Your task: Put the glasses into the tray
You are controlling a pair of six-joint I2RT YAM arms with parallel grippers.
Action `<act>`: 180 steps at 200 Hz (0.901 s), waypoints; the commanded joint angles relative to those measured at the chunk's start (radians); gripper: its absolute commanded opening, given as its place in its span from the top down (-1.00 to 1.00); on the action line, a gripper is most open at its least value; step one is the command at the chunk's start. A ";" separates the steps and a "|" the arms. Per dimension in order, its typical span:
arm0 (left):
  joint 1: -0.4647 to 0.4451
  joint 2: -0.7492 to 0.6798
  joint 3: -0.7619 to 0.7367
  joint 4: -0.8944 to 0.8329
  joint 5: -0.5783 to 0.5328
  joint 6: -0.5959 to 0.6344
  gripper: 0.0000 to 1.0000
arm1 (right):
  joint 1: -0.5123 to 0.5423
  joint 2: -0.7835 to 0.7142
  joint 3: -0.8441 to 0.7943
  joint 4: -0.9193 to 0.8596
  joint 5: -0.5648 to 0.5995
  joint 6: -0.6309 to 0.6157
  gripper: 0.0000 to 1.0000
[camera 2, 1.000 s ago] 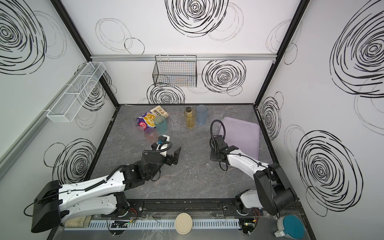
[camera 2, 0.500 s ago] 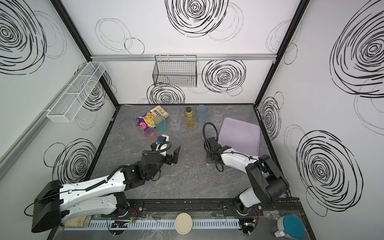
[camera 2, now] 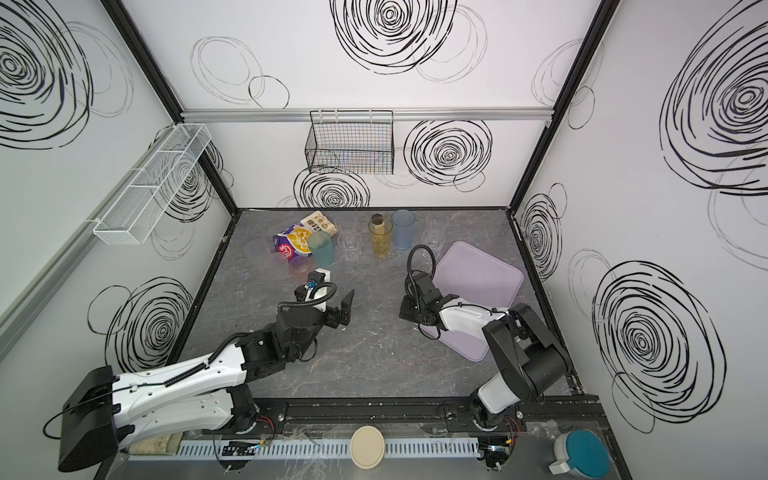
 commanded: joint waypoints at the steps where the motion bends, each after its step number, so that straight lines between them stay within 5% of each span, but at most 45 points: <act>1: 0.013 -0.032 0.010 -0.012 -0.019 -0.006 -0.99 | 0.030 0.043 0.003 0.149 -0.105 0.163 1.00; 46: 0.045 -0.046 0.010 -0.026 -0.001 -0.035 -0.98 | 0.060 0.128 0.072 0.334 -0.100 0.313 1.00; 76: 0.047 -0.038 0.025 -0.054 -0.004 -0.036 -0.98 | 0.049 0.160 0.166 0.262 -0.127 0.220 0.90; 111: 0.047 -0.025 0.024 -0.052 0.007 -0.023 -0.98 | 0.009 0.023 0.155 0.020 -0.077 0.013 0.50; 180: -0.104 0.131 0.011 0.167 0.020 0.031 -0.96 | -0.433 -0.331 -0.003 -0.407 0.094 -0.274 -0.03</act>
